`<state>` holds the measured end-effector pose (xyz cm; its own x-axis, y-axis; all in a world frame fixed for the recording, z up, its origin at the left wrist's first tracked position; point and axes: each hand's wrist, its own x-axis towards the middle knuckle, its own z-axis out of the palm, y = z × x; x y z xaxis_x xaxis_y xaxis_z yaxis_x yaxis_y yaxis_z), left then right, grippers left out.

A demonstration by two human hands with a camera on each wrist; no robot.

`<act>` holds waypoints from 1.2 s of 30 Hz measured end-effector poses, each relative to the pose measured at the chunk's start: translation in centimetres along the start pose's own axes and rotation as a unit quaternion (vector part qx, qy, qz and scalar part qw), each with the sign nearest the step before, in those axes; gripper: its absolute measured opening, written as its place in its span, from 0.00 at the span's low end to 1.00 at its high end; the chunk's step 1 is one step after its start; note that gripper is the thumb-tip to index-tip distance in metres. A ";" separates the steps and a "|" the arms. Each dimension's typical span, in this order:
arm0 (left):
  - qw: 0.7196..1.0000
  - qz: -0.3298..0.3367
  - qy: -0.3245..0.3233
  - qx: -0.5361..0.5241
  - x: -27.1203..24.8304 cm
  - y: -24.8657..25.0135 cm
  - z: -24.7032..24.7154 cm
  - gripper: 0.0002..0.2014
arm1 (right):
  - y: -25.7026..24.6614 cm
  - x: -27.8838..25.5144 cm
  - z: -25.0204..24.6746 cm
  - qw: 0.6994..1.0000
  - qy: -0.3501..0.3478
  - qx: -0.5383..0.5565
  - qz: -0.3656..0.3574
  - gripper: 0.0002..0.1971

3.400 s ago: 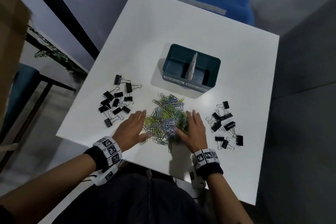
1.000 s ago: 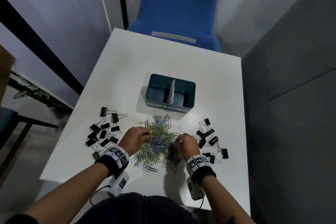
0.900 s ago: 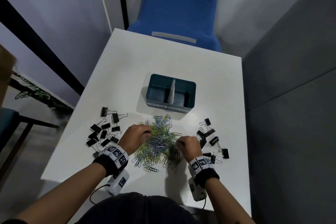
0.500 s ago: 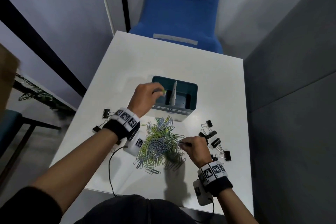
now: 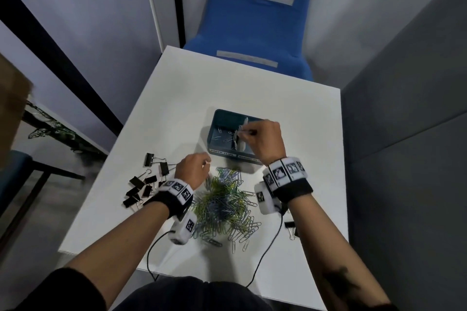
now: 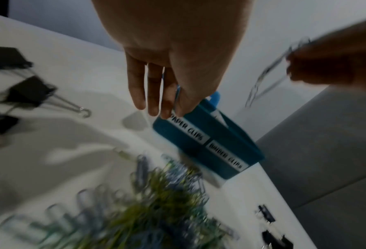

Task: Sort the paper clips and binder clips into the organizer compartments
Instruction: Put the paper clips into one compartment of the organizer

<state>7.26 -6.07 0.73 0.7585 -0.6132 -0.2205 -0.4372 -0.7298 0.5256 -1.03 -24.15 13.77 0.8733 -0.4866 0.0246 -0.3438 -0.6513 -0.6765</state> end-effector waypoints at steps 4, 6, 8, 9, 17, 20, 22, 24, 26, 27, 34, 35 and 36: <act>0.989 -0.046 -0.123 0.069 -0.9 -1.7 2.9 0.29 | -0.6 2.7 1.0 0.999 -0.024 -0.027 0.018 0.10; 0.984 -0.019 -0.159 0.083 -1.3 -1.8 3.9 0.37 | 0.0 2.3 1.9 0.998 -0.035 -0.041 0.036 0.14; 0.978 0.022 -0.168 0.117 -2.1 -1.9 4.7 0.39 | 1.3 0.4 3.3 0.997 -0.051 -0.042 0.048 0.11; 0.974 0.044 -0.172 0.142 -2.5 -1.8 5.0 0.38 | 2.1 -1.0 4.2 0.995 -0.069 -0.050 0.052 0.09; 0.968 0.138 -0.149 0.149 -5.7 -1.6 6.0 0.33 | 9.1 -11.2 10.8 0.937 -0.259 -0.198 0.127 0.35; 0.977 0.122 -0.132 0.117 -6.1 -1.5 6.6 0.27 | 9.6 -12.4 12.1 0.937 -0.253 -0.214 0.112 0.39; 0.983 0.108 -0.123 0.085 -6.3 -1.4 6.9 0.23 | 9.5 -12.6 12.5 0.938 -0.250 -0.220 0.097 0.38; 0.988 0.091 -0.118 0.044 -6.4 -1.4 7.0 0.18 | 9.4 -12.4 12.8 0.941 -0.245 -0.215 0.096 0.35; 0.990 0.067 -0.126 0.010 -6.2 -1.4 6.6 0.12 | 9.6 -12.3 12.9 0.943 -0.234 -0.214 0.103 0.31; 0.990 0.054 -0.131 -0.001 -6.0 -1.3 6.3 0.10 | 9.7 -12.3 12.9 0.944 -0.229 -0.214 0.107 0.29; 0.990 0.032 -0.120 -0.073 -5.6 -1.1 4.5 0.09 | 10.6 -12.6 12.3 0.961 -0.194 -0.156 0.119 0.19; 0.989 0.041 -0.118 -0.079 -5.7 -0.9 4.0 0.09 | 10.7 -12.6 12.0 0.964 -0.188 -0.143 0.122 0.17; 0.988 0.053 -0.116 -0.084 -5.7 -0.7 3.5 0.08 | 10.9 -12.6 11.9 0.966 -0.184 -0.134 0.122 0.16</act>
<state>1.57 -3.15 -1.26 0.5738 -0.7501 -0.3287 -0.4075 -0.6096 0.6799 -11.71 -18.17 -2.61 0.8022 -0.4358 -0.4082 -0.5881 -0.6948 -0.4140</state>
